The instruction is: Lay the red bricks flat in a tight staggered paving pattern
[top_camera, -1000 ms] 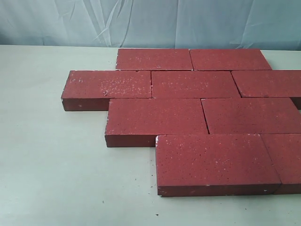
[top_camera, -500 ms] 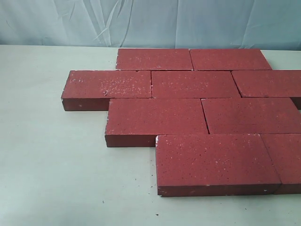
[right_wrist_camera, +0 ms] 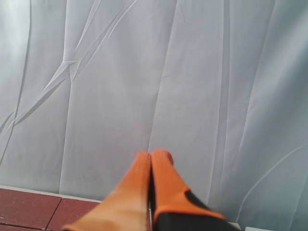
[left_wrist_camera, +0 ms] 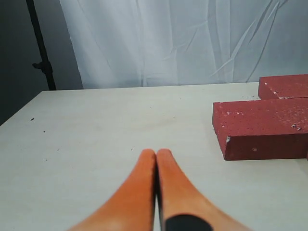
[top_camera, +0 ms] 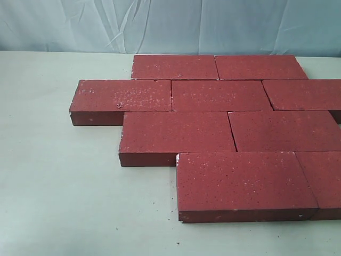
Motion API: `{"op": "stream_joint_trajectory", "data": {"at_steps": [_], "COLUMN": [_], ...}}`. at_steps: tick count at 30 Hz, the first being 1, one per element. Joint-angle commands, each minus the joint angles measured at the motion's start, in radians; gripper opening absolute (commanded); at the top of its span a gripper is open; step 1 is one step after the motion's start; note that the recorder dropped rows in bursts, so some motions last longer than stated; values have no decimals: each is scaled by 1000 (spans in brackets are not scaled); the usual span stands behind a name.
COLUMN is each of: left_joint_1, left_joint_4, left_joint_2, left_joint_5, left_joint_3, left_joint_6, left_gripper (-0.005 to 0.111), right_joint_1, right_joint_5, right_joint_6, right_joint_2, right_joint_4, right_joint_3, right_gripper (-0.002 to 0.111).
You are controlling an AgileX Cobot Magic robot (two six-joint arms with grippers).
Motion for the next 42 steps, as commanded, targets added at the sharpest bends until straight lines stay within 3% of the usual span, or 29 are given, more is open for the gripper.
{"op": "stream_joint_trajectory", "data": {"at_steps": [1, 25, 39, 42], "left_joint_1": [-2, -2, -2, -2], "left_joint_4": [-13, -11, -11, -11], "left_joint_2": [-4, -4, -4, -4], "left_joint_5": [-9, -9, -9, -9], "left_joint_3": [4, 4, 4, 4], "left_joint_6": [-4, -4, -4, -4], "left_gripper": [0, 0, 0, 0], "right_joint_1": [-3, -3, -3, -3], "right_joint_5": [-12, 94, -120, -118], "right_joint_6": [-1, 8, 26, 193], "right_joint_2": [-4, -50, -155, -210], "right_joint_4": [0, 7, 26, -81], "right_joint_3": [4, 15, 380, 433], "right_gripper": [-1, -1, -1, -1]}}
